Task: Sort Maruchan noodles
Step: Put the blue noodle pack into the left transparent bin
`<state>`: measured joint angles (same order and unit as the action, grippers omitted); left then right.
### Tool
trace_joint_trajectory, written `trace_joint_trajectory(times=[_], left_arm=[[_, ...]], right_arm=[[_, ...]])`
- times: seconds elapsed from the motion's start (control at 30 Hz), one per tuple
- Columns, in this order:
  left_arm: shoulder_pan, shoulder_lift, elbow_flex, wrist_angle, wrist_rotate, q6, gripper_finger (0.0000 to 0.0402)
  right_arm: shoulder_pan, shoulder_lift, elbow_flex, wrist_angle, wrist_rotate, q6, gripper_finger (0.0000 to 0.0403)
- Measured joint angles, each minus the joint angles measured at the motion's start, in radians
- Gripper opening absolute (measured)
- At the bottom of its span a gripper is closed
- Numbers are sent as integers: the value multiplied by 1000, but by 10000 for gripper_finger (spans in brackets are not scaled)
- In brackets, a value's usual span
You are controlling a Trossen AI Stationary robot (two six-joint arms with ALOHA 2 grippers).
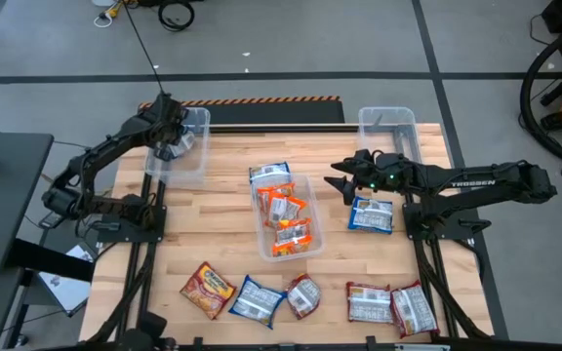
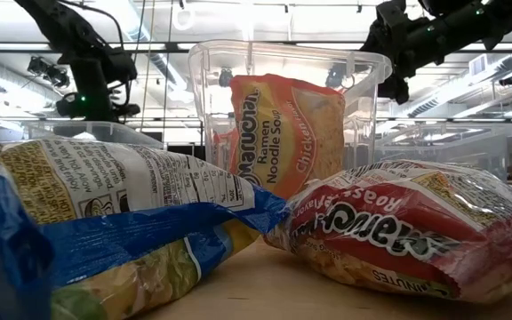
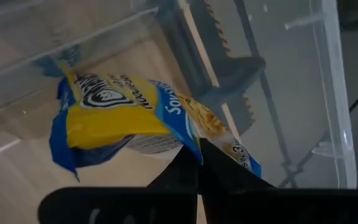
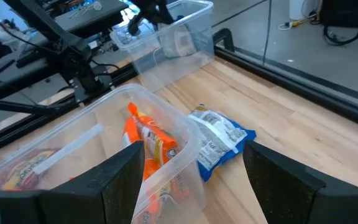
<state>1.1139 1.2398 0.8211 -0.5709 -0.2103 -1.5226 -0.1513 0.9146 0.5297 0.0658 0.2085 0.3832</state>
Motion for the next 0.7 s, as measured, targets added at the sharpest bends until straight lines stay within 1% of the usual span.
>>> trace_joint_trajectory(times=[0.17,0.27,0.33,0.4,0.5,0.57,0.63,0.7], left_arm=[[-1,10,0,10,42,76,3],[-2,14,0,16,94,134,2],[-9,15,13,-6,110,178,2],[-19,15,34,-25,95,206,2],[-8,29,49,-58,36,251,2],[15,56,51,-59,38,277,2],[28,94,51,-58,97,309,2],[25,117,53,-55,181,357,2]], right_arm=[[0,0,0,0,15,-16,277],[-1,0,0,0,20,-11,277],[-1,0,0,0,34,-10,277],[-1,0,0,0,50,-9,277],[-1,0,0,2,91,-8,277],[-2,0,0,12,109,-5,277],[-3,0,0,19,116,24,277],[-3,0,0,18,121,57,277]])
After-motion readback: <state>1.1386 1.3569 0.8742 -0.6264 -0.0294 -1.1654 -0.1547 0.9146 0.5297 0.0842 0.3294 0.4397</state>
